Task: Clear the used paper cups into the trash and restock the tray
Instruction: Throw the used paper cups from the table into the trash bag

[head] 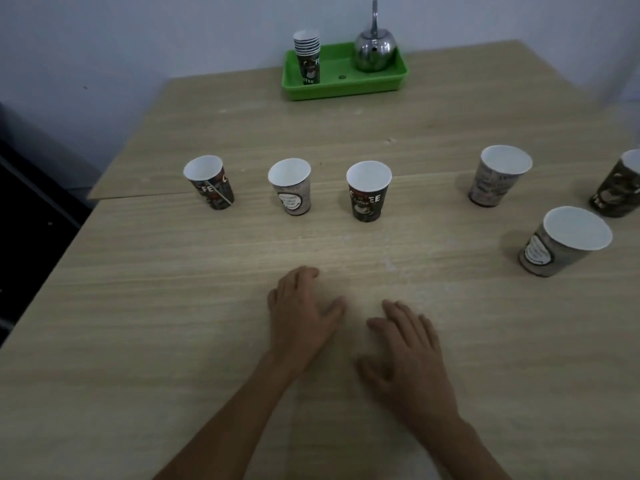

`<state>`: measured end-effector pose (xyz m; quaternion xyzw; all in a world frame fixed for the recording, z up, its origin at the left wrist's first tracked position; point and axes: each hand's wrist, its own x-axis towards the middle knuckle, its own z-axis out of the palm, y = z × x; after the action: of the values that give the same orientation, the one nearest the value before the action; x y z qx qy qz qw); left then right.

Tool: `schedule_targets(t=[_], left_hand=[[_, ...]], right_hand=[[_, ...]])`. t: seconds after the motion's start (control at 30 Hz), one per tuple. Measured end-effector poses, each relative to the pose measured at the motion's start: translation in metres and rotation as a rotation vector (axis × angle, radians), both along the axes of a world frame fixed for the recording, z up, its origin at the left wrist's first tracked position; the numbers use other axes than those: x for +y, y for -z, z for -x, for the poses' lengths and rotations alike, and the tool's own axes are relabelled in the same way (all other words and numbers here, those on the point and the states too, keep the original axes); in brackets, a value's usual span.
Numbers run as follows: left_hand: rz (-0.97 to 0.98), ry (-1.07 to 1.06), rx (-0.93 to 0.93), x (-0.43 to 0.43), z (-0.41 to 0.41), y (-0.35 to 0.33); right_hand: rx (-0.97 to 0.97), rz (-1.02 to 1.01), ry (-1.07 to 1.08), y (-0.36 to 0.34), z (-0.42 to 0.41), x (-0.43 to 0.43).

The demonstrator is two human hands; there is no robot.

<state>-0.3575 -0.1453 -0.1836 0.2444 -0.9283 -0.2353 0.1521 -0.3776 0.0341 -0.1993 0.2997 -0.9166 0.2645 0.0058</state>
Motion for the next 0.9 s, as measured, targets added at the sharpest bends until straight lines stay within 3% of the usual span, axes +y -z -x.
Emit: schedule_targets(t=[0.2, 0.5, 0.7, 0.9], left_hand=[[-0.282, 0.006, 0.189, 0.017, 0.093, -0.034], [-0.392, -0.068, 0.326, 0.013, 0.179, -0.049], [-0.393, -0.042, 0.382, 0.011, 0.165, -0.05], [-0.411, -0.03, 0.401, 0.014, 0.098, -0.059]], right_hand=[[0.014, -0.054, -0.015, 0.003, 0.005, -0.001], [0.059, -0.035, 0.008, 0.005, 0.007, -0.006], [0.04, -0.068, 0.017, 0.002, 0.007, -0.006], [0.022, -0.142, 0.008, -0.003, 0.003, -0.005]])
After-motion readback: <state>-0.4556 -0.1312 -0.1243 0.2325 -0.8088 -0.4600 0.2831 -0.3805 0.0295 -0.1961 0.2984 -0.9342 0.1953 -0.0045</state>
